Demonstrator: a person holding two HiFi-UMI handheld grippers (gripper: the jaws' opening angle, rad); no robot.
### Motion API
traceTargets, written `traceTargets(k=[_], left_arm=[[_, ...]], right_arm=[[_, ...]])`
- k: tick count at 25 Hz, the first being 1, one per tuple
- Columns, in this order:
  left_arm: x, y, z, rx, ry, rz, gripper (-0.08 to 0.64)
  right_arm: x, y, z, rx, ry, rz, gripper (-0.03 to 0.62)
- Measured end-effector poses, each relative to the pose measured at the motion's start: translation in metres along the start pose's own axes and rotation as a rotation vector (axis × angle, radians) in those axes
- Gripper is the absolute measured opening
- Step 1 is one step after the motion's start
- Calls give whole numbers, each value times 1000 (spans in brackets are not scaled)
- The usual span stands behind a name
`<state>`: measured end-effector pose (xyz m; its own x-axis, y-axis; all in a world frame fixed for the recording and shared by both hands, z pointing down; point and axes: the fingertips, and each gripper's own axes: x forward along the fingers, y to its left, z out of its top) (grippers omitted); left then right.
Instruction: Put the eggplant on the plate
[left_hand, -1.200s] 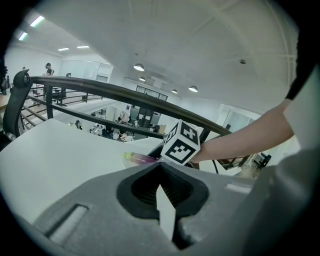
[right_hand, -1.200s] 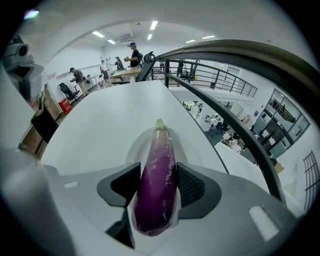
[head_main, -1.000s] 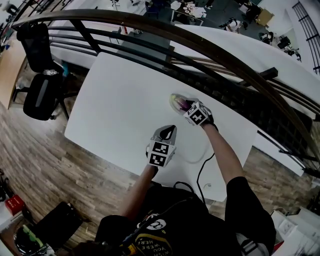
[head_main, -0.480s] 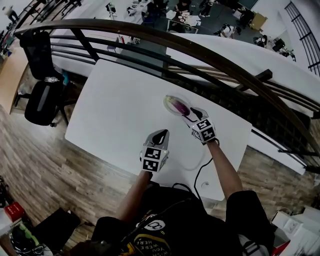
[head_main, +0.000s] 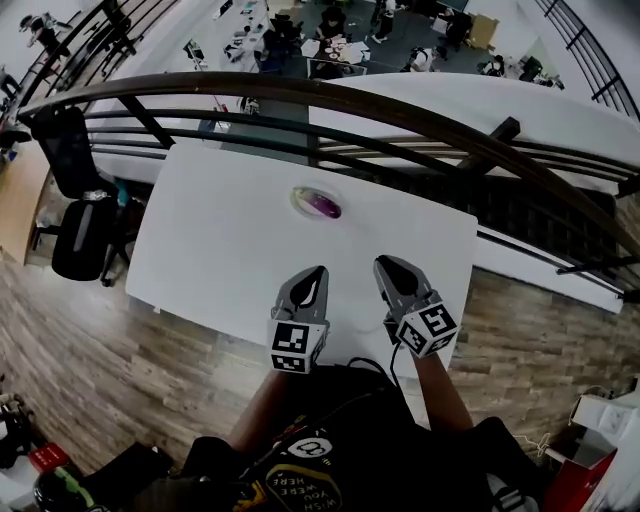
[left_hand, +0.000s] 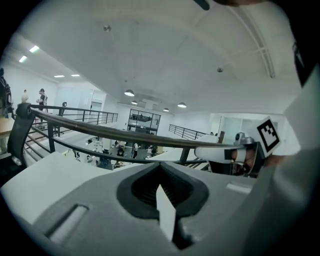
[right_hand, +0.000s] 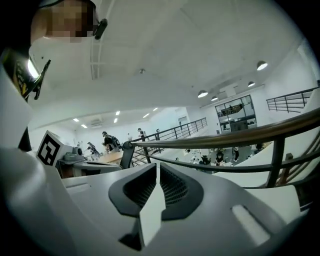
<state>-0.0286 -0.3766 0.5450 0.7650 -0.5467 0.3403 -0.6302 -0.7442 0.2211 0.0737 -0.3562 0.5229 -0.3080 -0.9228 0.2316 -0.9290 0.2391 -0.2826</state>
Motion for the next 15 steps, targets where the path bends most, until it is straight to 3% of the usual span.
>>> traceTargets(k=[4, 11, 15], left_arm=[[-9, -45, 14, 53, -36, -6, 5], [-13, -107, 2, 84, -21, 6, 5], [-20, -109, -7, 86, -8, -5, 5]], right_arm=[[-50, -2, 17, -18, -67, -45, 3], [-94, -1, -15, -7, 9, 15, 2], [-95, 8, -20, -4, 18, 32, 2]])
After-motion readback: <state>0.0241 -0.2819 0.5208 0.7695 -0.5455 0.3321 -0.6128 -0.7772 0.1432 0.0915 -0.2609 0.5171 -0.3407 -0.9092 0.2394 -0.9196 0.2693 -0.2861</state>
